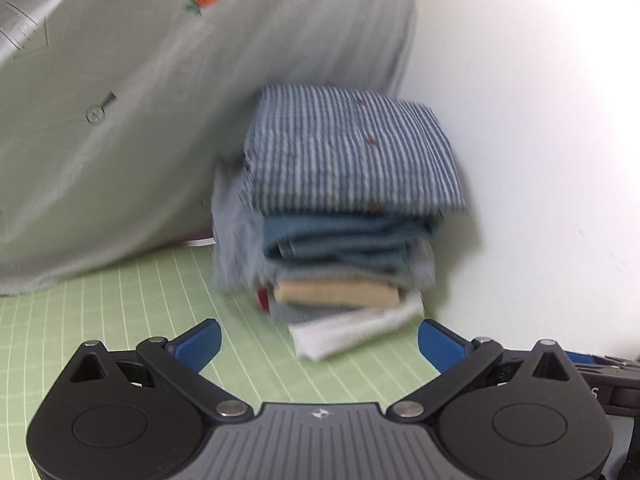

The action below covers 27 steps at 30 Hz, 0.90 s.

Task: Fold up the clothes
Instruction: 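Set the folded shirt on top of the stack and open both grippers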

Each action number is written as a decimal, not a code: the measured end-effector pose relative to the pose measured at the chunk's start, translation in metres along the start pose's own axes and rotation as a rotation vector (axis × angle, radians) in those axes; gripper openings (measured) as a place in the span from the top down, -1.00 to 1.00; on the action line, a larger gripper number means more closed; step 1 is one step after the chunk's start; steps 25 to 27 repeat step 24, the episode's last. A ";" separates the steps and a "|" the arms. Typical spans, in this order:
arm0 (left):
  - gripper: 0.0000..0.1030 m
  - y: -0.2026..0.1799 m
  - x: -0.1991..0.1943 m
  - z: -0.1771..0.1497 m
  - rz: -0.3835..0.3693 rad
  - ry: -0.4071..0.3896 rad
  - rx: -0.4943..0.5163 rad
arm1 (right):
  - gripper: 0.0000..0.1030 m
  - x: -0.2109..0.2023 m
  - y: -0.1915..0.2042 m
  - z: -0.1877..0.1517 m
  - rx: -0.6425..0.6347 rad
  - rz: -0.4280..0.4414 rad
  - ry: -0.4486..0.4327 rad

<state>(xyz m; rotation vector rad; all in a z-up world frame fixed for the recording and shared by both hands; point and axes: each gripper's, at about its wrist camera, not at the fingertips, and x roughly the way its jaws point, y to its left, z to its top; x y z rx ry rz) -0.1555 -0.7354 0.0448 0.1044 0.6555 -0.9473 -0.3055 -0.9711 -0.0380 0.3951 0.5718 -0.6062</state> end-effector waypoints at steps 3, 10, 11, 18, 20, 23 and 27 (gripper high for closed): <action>-1.00 -0.004 -0.008 -0.018 -0.030 0.035 -0.007 | -0.96 -0.011 -0.001 -0.020 -0.015 0.005 0.033; -1.00 -0.018 -0.025 -0.043 -0.036 0.060 0.038 | -0.96 -0.028 -0.002 -0.040 -0.035 0.004 0.057; -1.00 -0.018 -0.025 -0.044 -0.040 0.062 0.041 | -0.96 -0.030 -0.003 -0.042 -0.034 0.002 0.057; -1.00 -0.022 -0.030 -0.049 -0.066 0.075 0.059 | -0.96 -0.036 -0.007 -0.046 -0.012 -0.005 0.049; -1.00 -0.022 -0.031 -0.048 -0.072 0.076 0.062 | -0.96 -0.039 -0.007 -0.046 -0.008 -0.007 0.045; -1.00 -0.021 -0.031 -0.047 -0.075 0.074 0.066 | -0.96 -0.040 -0.007 -0.046 -0.005 -0.007 0.041; -1.00 -0.021 -0.031 -0.047 -0.075 0.072 0.066 | -0.96 -0.040 -0.007 -0.046 -0.004 -0.007 0.040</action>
